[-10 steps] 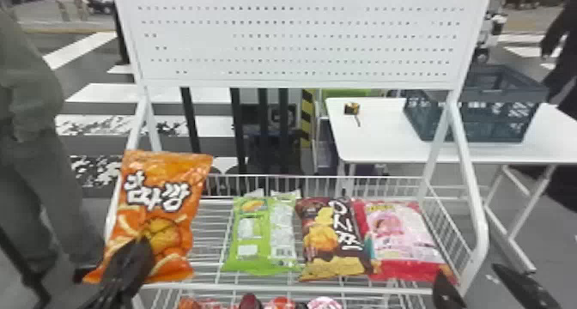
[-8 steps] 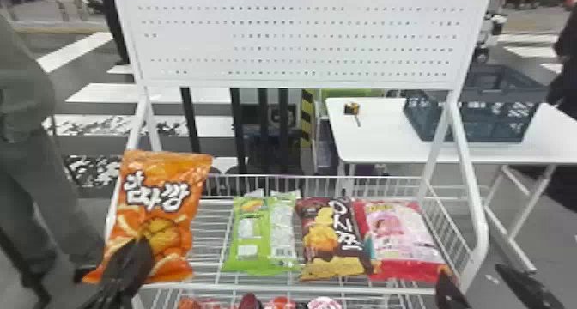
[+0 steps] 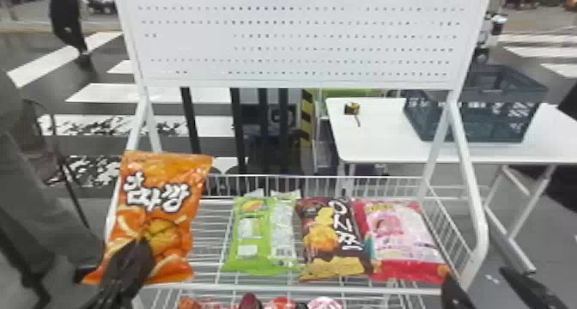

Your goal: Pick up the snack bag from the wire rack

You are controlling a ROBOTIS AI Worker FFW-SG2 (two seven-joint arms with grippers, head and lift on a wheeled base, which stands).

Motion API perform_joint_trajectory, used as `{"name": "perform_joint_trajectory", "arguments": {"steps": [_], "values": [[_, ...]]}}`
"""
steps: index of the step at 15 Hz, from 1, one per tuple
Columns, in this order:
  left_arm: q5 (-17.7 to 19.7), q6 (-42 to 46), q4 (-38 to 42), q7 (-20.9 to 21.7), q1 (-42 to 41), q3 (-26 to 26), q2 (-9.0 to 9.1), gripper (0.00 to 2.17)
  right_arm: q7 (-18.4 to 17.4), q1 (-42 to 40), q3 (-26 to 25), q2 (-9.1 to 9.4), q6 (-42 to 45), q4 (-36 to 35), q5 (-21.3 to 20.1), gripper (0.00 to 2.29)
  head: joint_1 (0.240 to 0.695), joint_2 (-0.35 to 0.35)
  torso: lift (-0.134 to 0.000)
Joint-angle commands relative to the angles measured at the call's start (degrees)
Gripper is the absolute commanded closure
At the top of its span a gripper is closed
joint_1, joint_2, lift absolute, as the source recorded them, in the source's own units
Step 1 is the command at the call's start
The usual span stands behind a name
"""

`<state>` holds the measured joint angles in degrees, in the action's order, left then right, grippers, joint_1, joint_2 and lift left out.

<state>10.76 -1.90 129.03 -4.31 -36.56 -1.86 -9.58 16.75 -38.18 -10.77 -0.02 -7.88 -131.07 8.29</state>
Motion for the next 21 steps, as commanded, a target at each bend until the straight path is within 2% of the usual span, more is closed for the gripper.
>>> {"name": "perform_joint_trajectory", "arguments": {"steps": [1, 2, 4, 5, 7, 9, 13, 17, 18, 19, 21], "values": [[-0.1, 0.0, 0.2, 0.0, -0.3, 0.1, 0.0, 2.11, -1.2, 0.3, 0.6, 0.07, 0.0, 0.5, 1.0, 0.13, 0.499, 0.0, 0.0], [-0.1, 0.0, 0.3, 0.0, -0.4, 0.2, 0.0, 2.11, -1.7, 1.3, 1.0, -0.07, 0.0, 1.5, 1.6, 0.13, 0.499, 0.0, 0.0], [-0.4, 0.0, 0.3, 0.0, -0.5, 0.5, 0.0, 2.11, -6.2, 4.6, 3.1, -0.25, 0.7, 5.2, 0.9, 0.13, 0.499, 0.0, 0.0], [-1.1, 0.0, 0.2, 0.0, -0.5, 0.9, 0.0, 2.11, -7.3, 7.2, 4.3, -0.07, 0.0, 8.4, 0.8, 0.13, 0.499, 0.0, 0.0], [-1.4, 0.0, 0.2, 0.0, -0.5, 1.4, 0.09, 2.11, -7.3, 13.0, 6.5, 0.07, -1.6, 15.8, 0.8, 0.13, 0.499, 0.0, 0.0], [-2.5, -0.2, 0.0, 0.0, -0.2, 2.1, 0.09, 2.11, -7.2, 19.9, 6.7, 0.07, -4.0, 23.2, 0.5, 0.15, 0.499, 0.0, 0.0], [-2.9, -0.4, -1.2, 0.0, 1.4, 2.4, 0.44, 2.11, -7.2, 30.7, 6.8, 0.07, -2.6, 35.9, 0.7, 0.15, 0.499, 0.0, 0.0], [-3.2, -0.9, -2.0, 0.0, 2.7, 2.5, 0.7, 2.11, -7.6, 38.7, 6.7, 0.07, -4.0, 44.2, -1.7, 0.17, 0.499, 0.0, 0.0], [-3.2, -0.9, -2.1, 0.0, 2.9, 2.5, 0.62, 2.11, -8.1, 39.6, 6.6, 0.07, -5.3, 45.3, -2.0, 0.23, 0.499, 0.0, 0.0], [-3.2, -0.9, -2.3, 0.0, 3.1, 2.5, 0.62, 2.11, -8.1, 40.1, 6.5, 0.07, -6.7, 45.7, -2.6, 0.48, 0.499, 0.0, 0.0], [-3.1, -0.9, -2.5, 0.0, 3.5, 2.5, 0.53, 2.11, -8.1, 40.1, 6.5, 0.07, -8.6, 45.3, -2.8, 1.58, 0.499, 0.0, 0.0]]}}
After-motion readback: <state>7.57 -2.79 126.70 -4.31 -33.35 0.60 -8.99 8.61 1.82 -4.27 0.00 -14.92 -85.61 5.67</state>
